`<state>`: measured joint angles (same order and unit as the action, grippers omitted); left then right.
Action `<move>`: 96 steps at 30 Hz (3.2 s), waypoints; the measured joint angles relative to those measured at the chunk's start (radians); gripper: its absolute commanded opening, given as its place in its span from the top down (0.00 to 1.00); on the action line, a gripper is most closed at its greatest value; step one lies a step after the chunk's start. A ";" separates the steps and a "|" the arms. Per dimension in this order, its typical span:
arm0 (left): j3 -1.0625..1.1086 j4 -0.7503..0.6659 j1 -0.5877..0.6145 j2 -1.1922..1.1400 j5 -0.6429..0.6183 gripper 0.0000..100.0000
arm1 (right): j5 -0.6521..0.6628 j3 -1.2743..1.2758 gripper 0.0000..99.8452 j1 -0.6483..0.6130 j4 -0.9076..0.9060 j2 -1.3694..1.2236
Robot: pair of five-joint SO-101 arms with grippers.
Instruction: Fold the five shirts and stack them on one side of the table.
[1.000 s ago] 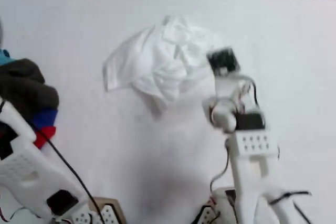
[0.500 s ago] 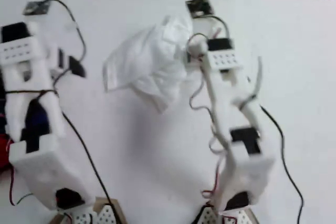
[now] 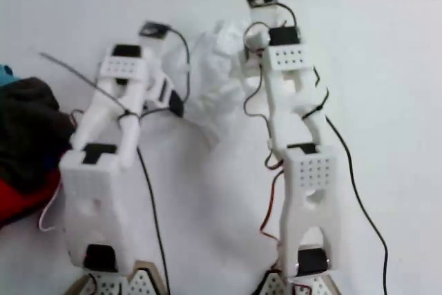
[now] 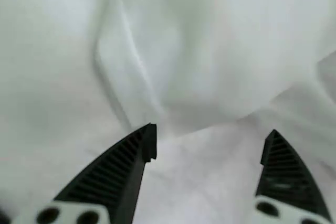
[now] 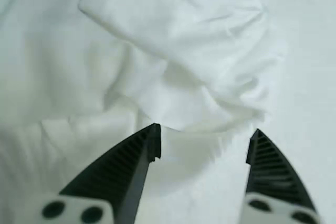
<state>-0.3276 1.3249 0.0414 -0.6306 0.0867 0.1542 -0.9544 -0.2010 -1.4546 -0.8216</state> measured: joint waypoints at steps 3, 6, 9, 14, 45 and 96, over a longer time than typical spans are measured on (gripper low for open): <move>0.000 -0.018 -0.017 -0.035 0.000 0.67 | 0.000 -0.051 0.73 0.017 -0.049 -0.011; 0.000 -0.046 -0.009 -0.043 -0.003 0.67 | 0.000 -0.060 0.73 0.028 -0.078 -0.023; -0.026 -0.046 0.015 -0.046 0.000 0.67 | 0.000 -0.060 0.73 0.031 -0.100 -0.035; -0.147 0.044 0.087 -0.052 0.038 0.67 | 0.000 -0.066 0.73 0.031 -0.100 -0.051; -0.549 0.256 0.160 -0.298 0.226 0.98 | -0.008 -0.069 0.73 0.031 -0.163 -0.051; 0.700 0.347 0.522 1.091 0.477 0.98 | 0.229 -0.456 0.98 -0.259 0.204 -0.439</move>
<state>0.3721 1.6717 0.5631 0.4603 0.5639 0.3828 -1.4101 -0.4603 -1.2505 -1.2605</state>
